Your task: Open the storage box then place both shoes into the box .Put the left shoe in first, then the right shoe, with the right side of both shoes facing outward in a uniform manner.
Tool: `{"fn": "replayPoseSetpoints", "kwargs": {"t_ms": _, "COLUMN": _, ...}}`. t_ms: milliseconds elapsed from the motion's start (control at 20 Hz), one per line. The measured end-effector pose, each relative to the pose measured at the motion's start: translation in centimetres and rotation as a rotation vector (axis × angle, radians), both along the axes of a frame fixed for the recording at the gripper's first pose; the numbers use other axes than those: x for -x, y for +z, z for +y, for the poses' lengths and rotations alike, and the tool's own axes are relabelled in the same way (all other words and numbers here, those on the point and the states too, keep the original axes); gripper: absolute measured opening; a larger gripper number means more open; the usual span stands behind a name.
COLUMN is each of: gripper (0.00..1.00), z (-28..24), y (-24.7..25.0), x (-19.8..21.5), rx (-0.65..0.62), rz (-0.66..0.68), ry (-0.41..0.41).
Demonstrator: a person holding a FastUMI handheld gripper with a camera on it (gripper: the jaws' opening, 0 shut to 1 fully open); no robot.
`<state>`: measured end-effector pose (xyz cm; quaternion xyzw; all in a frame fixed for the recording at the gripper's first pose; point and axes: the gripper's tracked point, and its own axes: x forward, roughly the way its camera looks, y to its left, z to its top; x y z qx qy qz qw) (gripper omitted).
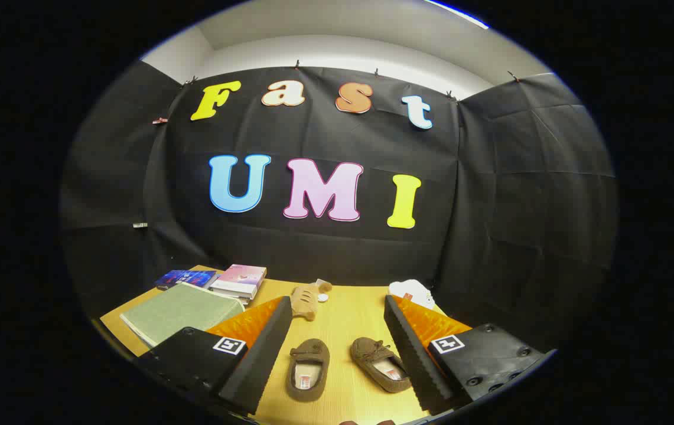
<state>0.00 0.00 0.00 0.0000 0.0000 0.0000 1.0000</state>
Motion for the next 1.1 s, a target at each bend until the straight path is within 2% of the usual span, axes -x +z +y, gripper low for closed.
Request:
{"fn": "replayPoseSetpoints", "kwargs": {"t_ms": 600, "gripper": 0.98, "z": 0.4, "y": -3.0, "x": -3.2, "rx": -0.032, "rz": 0.084, "ry": 0.09}}
{"fn": "replayPoseSetpoints", "kwargs": {"t_ms": 1000, "gripper": 0.98, "z": 1.9, "y": -4.0, "x": -3.9, "rx": -0.043, "rz": 0.126, "ry": 0.137}}
{"fn": "replayPoseSetpoints", "kwargs": {"t_ms": 1100, "gripper": 0.98, "z": 2.9, "y": -4.3, "x": -4.1, "rx": -0.065, "rz": 0.142, "ry": 0.176}}
